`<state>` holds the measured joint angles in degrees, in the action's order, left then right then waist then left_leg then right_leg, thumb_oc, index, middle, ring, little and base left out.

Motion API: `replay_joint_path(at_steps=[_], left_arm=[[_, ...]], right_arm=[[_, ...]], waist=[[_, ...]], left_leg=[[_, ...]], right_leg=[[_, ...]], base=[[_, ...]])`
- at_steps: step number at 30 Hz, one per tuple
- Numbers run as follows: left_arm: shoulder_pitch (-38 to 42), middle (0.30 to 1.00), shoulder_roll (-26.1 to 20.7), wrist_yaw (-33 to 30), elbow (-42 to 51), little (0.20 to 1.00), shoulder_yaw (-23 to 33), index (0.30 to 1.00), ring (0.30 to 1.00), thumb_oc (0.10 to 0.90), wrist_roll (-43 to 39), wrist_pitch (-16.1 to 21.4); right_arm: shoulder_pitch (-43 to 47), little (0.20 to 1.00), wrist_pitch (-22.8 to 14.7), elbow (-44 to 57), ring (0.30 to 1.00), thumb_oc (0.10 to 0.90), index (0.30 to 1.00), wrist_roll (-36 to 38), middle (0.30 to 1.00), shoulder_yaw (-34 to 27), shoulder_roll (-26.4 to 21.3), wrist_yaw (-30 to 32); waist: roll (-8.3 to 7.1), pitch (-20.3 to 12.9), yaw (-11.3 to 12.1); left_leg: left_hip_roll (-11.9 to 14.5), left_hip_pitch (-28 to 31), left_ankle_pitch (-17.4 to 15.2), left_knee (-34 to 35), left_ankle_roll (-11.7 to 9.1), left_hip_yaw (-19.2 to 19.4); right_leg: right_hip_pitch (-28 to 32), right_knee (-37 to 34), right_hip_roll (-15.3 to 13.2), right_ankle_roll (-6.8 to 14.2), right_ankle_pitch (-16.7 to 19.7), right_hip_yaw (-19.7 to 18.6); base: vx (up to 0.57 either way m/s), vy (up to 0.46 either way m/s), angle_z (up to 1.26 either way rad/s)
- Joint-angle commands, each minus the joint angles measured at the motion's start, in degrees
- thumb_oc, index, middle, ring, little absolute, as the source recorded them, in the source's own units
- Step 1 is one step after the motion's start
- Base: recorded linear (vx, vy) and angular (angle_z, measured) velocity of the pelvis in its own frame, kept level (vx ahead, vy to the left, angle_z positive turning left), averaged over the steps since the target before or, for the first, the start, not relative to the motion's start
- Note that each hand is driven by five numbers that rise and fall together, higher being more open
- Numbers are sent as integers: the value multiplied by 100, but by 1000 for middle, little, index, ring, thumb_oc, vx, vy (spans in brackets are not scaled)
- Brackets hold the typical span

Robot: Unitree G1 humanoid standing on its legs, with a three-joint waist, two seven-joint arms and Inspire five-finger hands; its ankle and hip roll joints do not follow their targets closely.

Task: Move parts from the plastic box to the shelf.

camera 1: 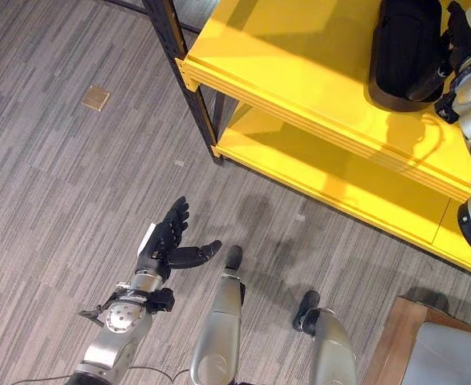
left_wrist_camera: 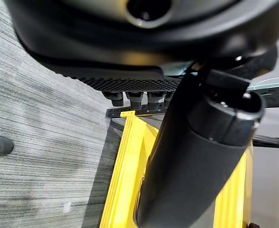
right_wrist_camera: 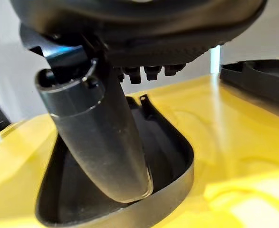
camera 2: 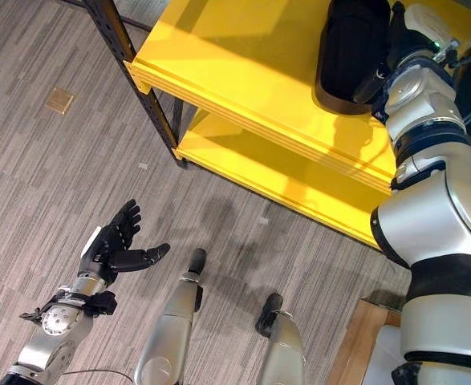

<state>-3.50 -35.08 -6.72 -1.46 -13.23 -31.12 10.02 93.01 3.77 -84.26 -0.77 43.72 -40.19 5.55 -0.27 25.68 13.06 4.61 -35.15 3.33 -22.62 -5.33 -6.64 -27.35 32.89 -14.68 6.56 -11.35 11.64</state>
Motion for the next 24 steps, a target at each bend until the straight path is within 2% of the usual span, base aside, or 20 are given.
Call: replay_joint_path(at_steps=[1,2,3,6,7,8,11,24], left_arm=[[113,1000,-251,48,792,1000,261,1000,1000,900,102,363],[122,1000,-257,35,784,1000,250,1000,1000,900,111,359],[117,1000,-257,34,779,1000,248,1000,1000,900,110,358],[139,1000,-276,17,763,1000,213,1000,1000,900,141,347],[150,1000,-302,-11,756,1000,212,1000,1000,900,171,338],[146,1000,-301,-11,752,1000,211,1000,1000,900,171,337],[144,1000,-309,-16,746,1000,190,1000,1000,900,176,338],[162,1000,-342,25,742,1000,114,1000,1000,900,167,372]], right_arm=[[683,1000,85,-154,1000,900,1000,341,1000,214,-367,318],[684,1000,94,-154,1000,900,1000,427,1000,148,-354,355],[677,1000,95,-153,1000,900,1000,427,1000,148,-350,353],[669,1000,87,-126,1000,900,1000,703,1000,-49,-330,458],[678,1000,107,-136,1000,900,1000,821,1000,-115,-333,495],[674,1000,108,-136,1000,900,1000,821,1000,-113,-329,493],[679,1000,114,-177,1000,900,1000,1072,1000,-258,-359,537],[656,1000,143,-168,1000,900,1000,1206,1000,-360,-596,593]], waist=[[49,-3,121],[58,-2,128],[45,-22,129],[61,-26,131],[81,-14,144],[68,-34,144],[92,-36,173],[154,-57,290]], left_leg=[[350,-176,-784,-655,-90,-330],[350,-186,-789,-667,-88,-330],[369,-126,-948,-694,-115,-332],[352,-150,-965,-722,-107,-333],[317,-215,-818,-699,-80,-336],[335,-154,-975,-723,-106,-339],[325,-150,-1002,-737,-97,-356],[255,-222,-1018,-805,-83,-406]], right_leg=[[596,-869,-81,185,507,-269],[594,-867,-86,189,511,-262],[650,-843,-76,209,387,-274],[648,-844,-73,216,382,-267],[604,-881,-85,201,502,-255],[661,-859,-75,221,382,-266],[680,-853,-85,223,368,-268],[726,-859,-125,235,333,-219]], base=[[0,0,0],[80,-17,-1],[81,-21,0],[3,-1,0],[0,0,0],[0,0,0],[32,-7,1],[3,-3,2]])
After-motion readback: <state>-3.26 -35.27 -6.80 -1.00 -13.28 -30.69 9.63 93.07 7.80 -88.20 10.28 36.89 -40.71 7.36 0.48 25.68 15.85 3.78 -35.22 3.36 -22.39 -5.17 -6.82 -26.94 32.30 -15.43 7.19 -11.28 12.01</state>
